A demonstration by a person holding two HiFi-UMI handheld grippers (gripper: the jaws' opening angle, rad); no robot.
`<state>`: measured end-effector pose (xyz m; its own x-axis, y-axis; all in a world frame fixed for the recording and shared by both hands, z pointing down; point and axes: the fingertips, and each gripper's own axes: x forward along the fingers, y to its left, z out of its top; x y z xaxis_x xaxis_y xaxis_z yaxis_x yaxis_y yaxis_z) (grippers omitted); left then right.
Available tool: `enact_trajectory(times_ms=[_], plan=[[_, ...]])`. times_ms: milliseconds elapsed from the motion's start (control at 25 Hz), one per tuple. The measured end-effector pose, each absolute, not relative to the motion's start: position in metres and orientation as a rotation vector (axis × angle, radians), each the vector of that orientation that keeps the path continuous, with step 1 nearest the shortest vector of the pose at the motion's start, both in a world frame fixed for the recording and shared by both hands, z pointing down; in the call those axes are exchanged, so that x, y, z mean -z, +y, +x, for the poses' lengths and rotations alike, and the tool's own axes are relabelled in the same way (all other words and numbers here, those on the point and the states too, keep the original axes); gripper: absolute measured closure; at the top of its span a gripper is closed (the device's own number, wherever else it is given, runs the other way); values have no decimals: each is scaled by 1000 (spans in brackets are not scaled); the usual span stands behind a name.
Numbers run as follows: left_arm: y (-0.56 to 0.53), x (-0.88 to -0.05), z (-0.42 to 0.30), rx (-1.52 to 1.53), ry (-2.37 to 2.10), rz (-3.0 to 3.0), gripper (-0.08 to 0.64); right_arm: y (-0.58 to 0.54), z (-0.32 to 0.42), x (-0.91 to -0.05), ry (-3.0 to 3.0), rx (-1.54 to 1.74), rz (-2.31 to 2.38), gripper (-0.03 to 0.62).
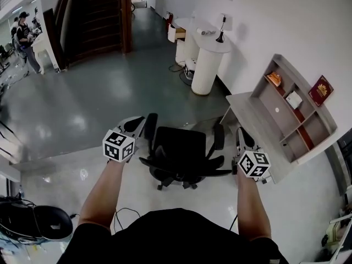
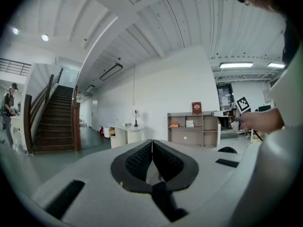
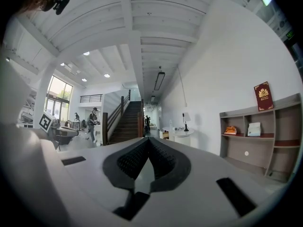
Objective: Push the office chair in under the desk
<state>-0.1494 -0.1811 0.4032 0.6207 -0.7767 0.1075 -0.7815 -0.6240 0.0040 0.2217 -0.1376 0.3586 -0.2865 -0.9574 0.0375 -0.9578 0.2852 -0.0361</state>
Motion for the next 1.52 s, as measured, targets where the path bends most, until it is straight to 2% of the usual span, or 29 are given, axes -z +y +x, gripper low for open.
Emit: enact_trajectory(times_ms=[800,1120,1520], plan=[[-164,-421,-132,-275,-1417,2736,543,-147,258,-374,-2511,-35,1743,582],[-156,-473,-119,-658,-1273,2789,541,-139,269,-404,-2460,-67,1642,574],[-146,-532,-128,-1006,-1130,2742,436,-119,276,-450,-2371,-49,1472,525]])
